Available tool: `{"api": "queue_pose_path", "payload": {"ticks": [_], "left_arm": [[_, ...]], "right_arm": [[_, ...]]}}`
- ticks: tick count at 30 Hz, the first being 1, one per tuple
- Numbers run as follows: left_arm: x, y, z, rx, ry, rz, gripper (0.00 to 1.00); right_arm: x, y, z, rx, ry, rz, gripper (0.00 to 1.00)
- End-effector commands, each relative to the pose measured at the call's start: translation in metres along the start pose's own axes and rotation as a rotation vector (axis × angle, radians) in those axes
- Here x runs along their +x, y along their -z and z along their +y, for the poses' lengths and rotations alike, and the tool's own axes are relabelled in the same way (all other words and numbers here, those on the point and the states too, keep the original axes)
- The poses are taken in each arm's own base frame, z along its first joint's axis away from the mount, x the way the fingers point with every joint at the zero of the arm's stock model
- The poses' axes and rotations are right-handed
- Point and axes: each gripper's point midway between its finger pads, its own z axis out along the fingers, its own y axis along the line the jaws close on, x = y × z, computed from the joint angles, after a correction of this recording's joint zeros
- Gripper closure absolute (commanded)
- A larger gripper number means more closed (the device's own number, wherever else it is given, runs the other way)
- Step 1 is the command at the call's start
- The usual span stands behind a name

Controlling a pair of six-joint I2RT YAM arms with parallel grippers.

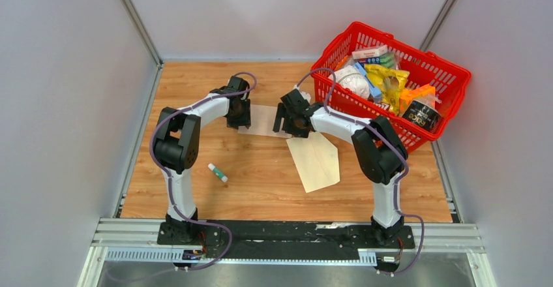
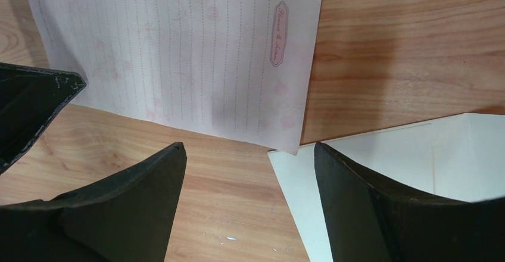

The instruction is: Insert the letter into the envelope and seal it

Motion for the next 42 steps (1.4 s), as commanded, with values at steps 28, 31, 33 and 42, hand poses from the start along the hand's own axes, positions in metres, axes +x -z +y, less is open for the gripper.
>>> {"api": "queue_pose_path", "payload": {"ticks": [28,31,33,42], "left_arm": [[0.054,-0.01,0.022,-0.087,-0.023,0.188,0.48],[0.055,-0.01,0.024,-0.091,-0.023,0.19,0.48],[0.055,-0.01,0.023,-0.091,-0.023,0.19,0.48],[0.055,-0.006,0.024,-0.091,-0.017,0.183,0.48]], "right_arm": [[-0.023,0.001,0.023,-0.105,-0.218,-0.072,0.55],[-0.022,0.0,0.02,-0.092,-0.228,-0.074,0.73],[-0.022,-0.001,0.019,-0.085,-0.229,-0.075,0.82],[-0.028,0.008,0.017,-0.057,-0.19,-0.077,1.0]]}}
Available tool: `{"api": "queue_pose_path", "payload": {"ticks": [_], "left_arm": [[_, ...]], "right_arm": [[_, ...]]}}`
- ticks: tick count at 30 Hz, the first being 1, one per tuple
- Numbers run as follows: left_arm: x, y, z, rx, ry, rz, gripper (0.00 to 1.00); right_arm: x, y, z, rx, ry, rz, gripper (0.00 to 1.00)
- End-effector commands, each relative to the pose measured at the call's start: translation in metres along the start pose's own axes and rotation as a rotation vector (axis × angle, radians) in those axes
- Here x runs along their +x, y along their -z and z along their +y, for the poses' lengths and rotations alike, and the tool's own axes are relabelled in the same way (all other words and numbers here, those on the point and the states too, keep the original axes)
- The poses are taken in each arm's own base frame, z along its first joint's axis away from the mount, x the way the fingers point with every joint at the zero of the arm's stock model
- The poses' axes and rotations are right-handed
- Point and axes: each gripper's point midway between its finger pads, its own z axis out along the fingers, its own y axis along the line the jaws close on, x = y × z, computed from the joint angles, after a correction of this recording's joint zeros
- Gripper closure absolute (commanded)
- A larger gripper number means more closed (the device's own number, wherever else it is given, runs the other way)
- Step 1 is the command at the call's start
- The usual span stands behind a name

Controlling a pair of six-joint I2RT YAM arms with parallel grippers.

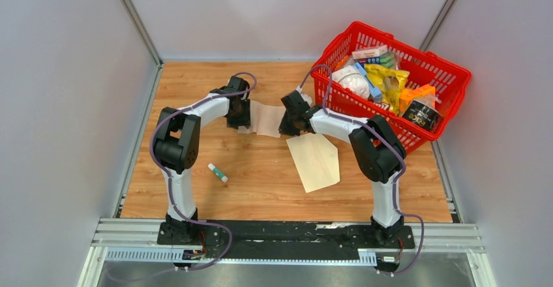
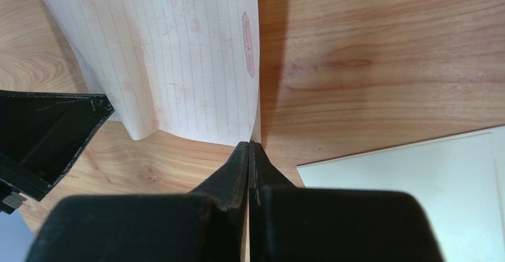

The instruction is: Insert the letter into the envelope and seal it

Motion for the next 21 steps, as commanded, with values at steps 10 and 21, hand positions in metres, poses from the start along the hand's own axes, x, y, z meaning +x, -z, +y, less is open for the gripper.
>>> {"api": "queue_pose_path", "payload": {"ticks": [10,21], "left_arm": [[0.058,-0.001,0.016,-0.052,0.008,0.181,0.48],[0.079,-0.009,-0.002,0.008,0.033,0.208,0.5]], "right_arm": [[-0.048,0.059,0.021,0.001,0.093,-0.133,1.0],[-0.031,0.054,0.1,-0.245,0.197,-0.071,1.0]]}}
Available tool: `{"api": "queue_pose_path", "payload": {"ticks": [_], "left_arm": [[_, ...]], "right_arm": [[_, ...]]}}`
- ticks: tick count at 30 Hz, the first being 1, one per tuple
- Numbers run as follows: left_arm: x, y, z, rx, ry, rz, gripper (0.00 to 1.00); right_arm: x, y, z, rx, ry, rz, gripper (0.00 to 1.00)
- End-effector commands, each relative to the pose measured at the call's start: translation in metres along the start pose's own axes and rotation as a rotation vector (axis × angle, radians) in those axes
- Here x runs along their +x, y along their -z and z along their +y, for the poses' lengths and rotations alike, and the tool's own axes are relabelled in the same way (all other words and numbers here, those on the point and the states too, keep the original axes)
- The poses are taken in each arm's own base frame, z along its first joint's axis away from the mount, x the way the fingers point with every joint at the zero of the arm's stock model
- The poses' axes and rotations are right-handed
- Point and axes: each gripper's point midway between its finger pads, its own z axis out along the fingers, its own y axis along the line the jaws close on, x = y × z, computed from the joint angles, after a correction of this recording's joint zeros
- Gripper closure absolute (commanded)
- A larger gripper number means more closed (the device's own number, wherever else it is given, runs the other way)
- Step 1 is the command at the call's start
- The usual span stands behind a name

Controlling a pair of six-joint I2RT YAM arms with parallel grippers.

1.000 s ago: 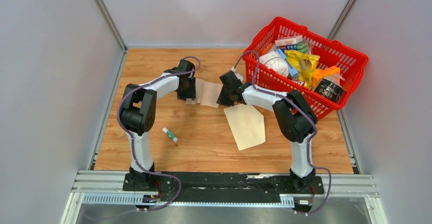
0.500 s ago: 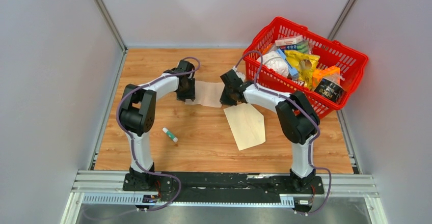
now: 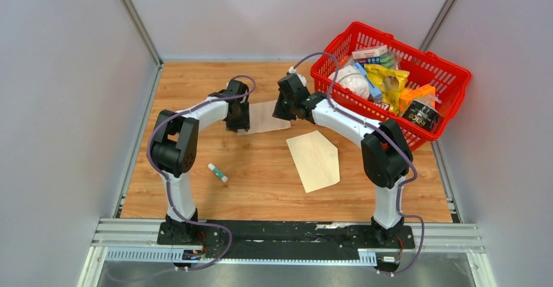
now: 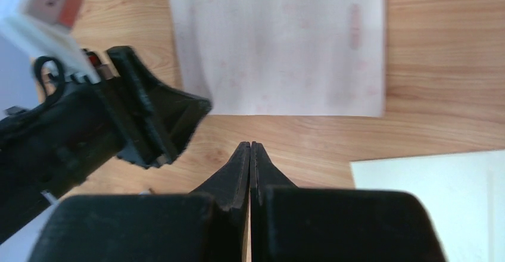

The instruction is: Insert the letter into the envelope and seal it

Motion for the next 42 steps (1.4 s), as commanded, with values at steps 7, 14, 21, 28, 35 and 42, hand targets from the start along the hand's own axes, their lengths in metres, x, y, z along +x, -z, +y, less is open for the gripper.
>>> {"api": "queue_pose_path", "payload": {"ticks": [7,14,21,28,35,42], "left_arm": [[0.063,-0.01,-0.001,0.007,0.021,0.2,0.52],[0.053,0.002,-0.007,0.039,0.016,0.176,0.52],[0.033,0.026,-0.016,0.075,0.002,0.131,0.52],[-0.003,0.055,-0.019,0.077,-0.012,0.046,0.52],[-0.049,0.04,-0.011,0.096,0.05,-0.002,0.51],[-0.077,-0.008,-0.041,0.258,0.048,-0.015,0.51]], "right_arm": [[-0.011,-0.014,0.019,-0.009,0.036,-0.027,0.89],[-0.01,-0.023,-0.058,0.097,-0.071,-0.018,0.59],[-0.002,-0.038,-0.072,0.133,-0.062,0.014,0.55],[-0.005,-0.045,-0.094,0.23,-0.055,-0.008,0.53],[-0.013,-0.052,-0.098,0.253,0.001,-0.035,0.46],[-0.02,-0.056,-0.093,0.255,0.011,-0.048,0.45]]}}
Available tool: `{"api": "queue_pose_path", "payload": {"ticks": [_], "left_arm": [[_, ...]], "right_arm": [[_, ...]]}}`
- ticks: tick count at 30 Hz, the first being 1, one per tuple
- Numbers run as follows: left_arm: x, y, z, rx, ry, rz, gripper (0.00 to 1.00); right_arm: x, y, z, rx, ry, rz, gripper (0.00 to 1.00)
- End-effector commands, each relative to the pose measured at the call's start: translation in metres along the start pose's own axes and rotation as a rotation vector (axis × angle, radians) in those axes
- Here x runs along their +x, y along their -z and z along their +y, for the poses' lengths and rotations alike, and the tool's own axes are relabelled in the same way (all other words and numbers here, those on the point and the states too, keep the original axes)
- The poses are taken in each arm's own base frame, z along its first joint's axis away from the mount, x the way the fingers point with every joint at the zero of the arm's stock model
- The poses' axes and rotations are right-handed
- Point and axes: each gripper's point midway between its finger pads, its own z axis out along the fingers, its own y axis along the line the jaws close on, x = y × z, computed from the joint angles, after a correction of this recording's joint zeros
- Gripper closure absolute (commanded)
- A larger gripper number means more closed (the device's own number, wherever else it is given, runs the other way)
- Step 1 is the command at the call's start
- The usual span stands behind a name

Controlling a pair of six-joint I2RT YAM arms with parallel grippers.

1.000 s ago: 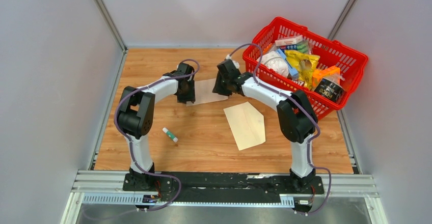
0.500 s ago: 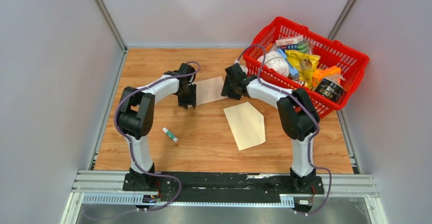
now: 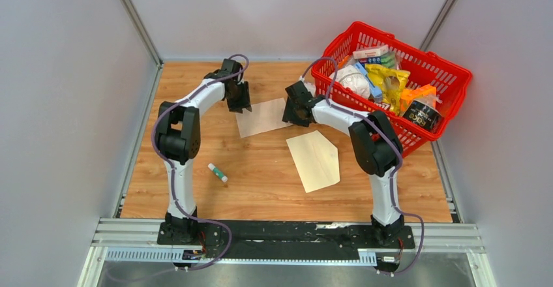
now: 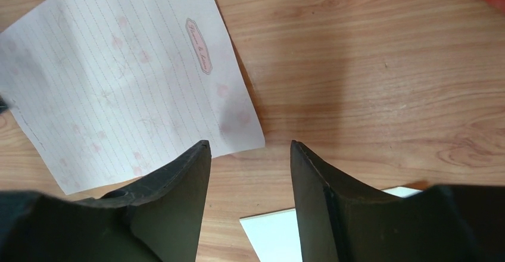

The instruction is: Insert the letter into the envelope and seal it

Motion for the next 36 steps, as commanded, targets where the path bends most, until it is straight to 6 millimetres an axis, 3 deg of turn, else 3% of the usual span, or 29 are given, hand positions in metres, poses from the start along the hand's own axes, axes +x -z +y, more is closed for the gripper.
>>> {"api": "queue_pose_path", "payload": {"ticks": [1,6,11,14,17,21,28,36], "left_arm": [[0.005,-0.036,-0.019,0.13,0.004,0.036,0.51],[0.028,-0.043,-0.007,0.09,0.072,0.074,0.52],[0.07,-0.024,0.038,-0.122,0.098,0.146,0.52],[0.088,-0.01,0.05,-0.156,0.108,0.146,0.53],[0.11,-0.008,0.057,-0.163,0.121,0.17,0.52],[0.12,-0.011,0.059,-0.162,0.127,0.189,0.52],[0.115,-0.01,0.058,-0.162,0.122,0.179,0.53],[0.118,-0.011,0.059,-0.159,0.115,0.191,0.53]], "right_arm": [[-0.023,-0.004,0.0,0.026,-0.017,-0.058,0.45],[-0.025,-0.001,0.004,0.024,-0.008,-0.061,0.41],[-0.02,0.003,0.005,0.04,0.021,-0.058,0.4],[-0.014,0.003,0.01,0.024,0.023,-0.046,0.4],[-0.009,0.003,0.019,0.003,0.028,-0.042,0.41],[-0.002,0.002,0.029,-0.024,0.027,-0.03,0.41],[0.006,0.003,0.045,-0.063,0.026,-0.019,0.45],[0.015,-0.014,0.037,-0.019,0.044,-0.011,0.51]]}}
